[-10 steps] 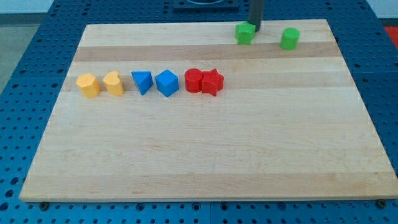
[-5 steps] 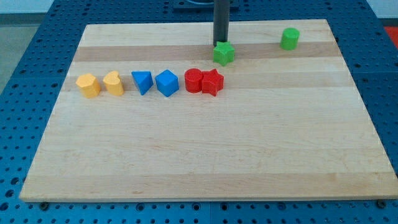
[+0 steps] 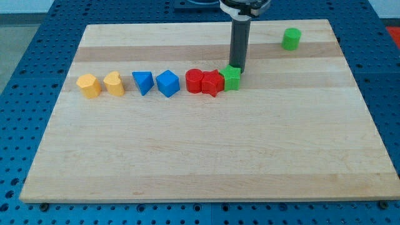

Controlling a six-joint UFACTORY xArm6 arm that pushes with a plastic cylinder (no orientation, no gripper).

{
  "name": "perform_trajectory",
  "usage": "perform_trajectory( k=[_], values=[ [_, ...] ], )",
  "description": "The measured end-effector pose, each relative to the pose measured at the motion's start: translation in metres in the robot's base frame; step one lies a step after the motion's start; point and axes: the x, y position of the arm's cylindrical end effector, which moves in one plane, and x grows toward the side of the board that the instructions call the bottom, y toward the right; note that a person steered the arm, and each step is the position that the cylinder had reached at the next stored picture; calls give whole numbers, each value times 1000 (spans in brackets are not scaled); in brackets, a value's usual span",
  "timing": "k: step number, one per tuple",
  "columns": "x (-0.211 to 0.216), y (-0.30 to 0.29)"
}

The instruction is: Keep the green star to the right of the red star

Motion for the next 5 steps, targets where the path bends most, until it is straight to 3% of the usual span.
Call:
perform_trajectory(
  k=[3,5],
  values=[
    [-17,9],
    [-14,-16]
  ],
)
